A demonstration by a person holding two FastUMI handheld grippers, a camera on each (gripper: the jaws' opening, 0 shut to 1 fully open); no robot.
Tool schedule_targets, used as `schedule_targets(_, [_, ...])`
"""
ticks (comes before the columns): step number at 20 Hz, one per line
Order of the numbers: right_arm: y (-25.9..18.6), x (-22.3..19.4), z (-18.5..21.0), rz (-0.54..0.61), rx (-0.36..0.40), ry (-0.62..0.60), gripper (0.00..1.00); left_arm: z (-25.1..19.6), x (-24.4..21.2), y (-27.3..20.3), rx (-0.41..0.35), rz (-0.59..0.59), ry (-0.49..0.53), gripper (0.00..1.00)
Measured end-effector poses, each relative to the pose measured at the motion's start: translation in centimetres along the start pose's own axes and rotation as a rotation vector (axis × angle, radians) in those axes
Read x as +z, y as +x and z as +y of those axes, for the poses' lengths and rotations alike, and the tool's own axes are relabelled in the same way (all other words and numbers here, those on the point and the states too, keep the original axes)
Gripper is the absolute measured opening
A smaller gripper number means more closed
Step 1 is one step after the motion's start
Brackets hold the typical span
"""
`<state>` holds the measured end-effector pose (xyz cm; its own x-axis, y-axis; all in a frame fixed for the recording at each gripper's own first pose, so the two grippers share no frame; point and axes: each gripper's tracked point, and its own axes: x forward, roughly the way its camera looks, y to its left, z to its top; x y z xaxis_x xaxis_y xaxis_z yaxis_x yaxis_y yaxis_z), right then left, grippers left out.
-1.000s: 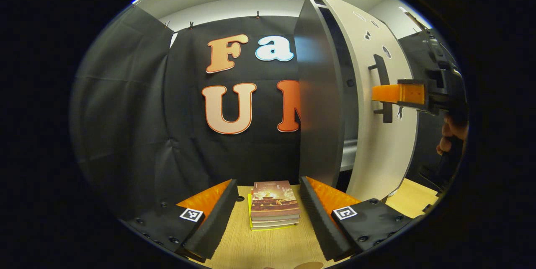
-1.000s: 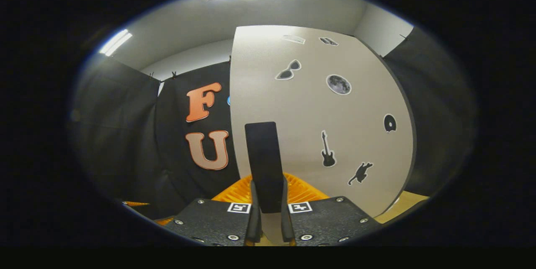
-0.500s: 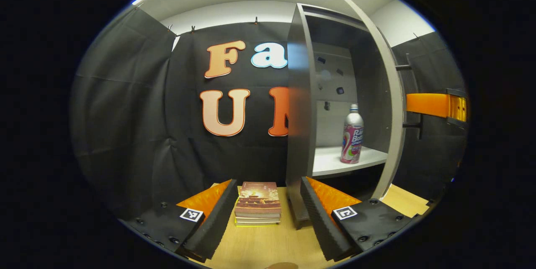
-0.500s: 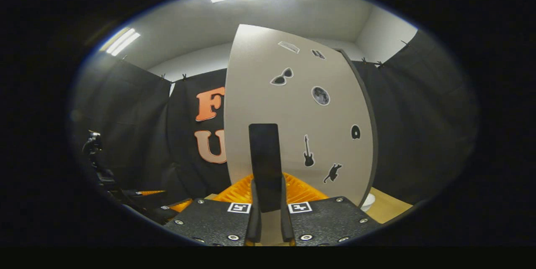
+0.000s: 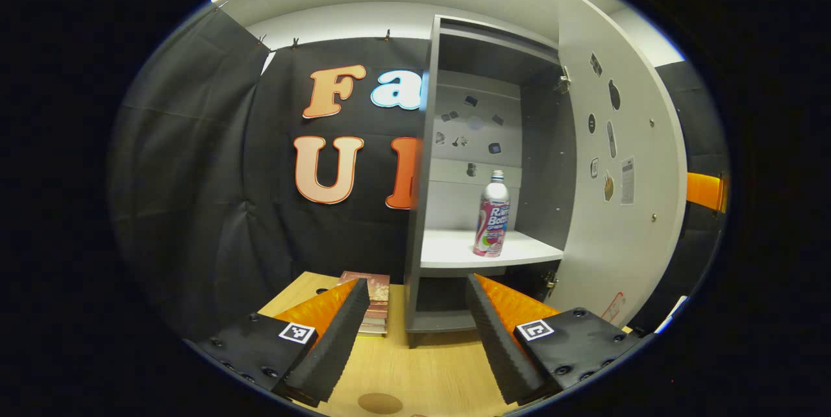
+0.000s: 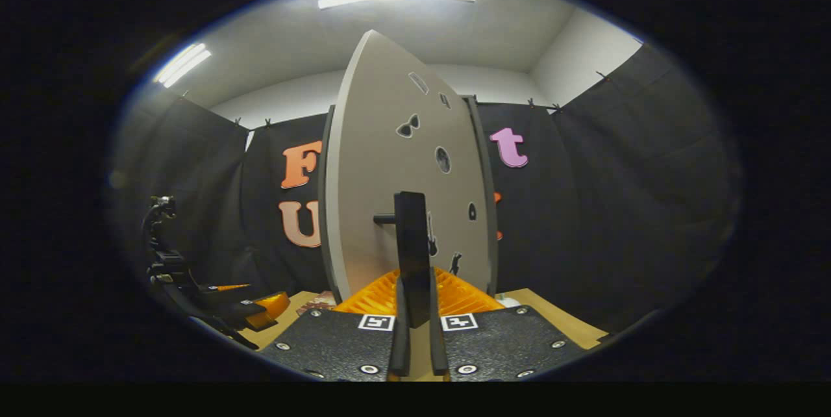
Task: Open the cabinet door with the right hand, grasp the bottle in the cabinet with the left hand and place it on the coaster, then close the cabinet door with the right hand.
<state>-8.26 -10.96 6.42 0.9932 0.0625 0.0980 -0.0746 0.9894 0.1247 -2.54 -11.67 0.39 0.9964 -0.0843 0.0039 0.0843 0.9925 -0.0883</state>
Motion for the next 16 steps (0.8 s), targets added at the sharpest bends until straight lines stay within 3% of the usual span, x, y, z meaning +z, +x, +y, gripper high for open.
schedule_targets(3, [-1.7, 0.3, -5.7, -0.007, -0.056, -0.009, 0.01, -2.0, -0.3, -0.7, -0.020, 0.006, 0.005, 0.97])
schedule_targets(5, [-2.0, 0.5, -8.6, -0.004, -0.072, 0.008, 0.05, -3.1, -0.3, -0.9, -0.022, -0.002, 0.013, 0.97])
schedule_targets(6, [-2.1, 0.7, -9.8, -0.008, -0.077, 0.019, 0.00, -3.6, -0.3, -0.9, -0.027, -0.005, 0.015, 0.97])
schedule_targets(11, [-2.9, 1.4, -15.5, -0.047, -0.163, 0.050, 0.00, -6.1, 0.1, -0.2, -0.079, -0.011, 0.039, 0.97])
schedule_targets(12, [-3.2, 1.4, -16.2, -0.049, -0.173, 0.056, 0.09, -6.6, 0.4, 0.0, -0.093, -0.017, 0.045, 0.97])
schedule_targets(16, [-3.4, 1.3, -15.4, -0.048, -0.119, 0.137, 0.04, -7.6, 0.9, 0.8, -0.122, -0.031, 0.056, 0.97])
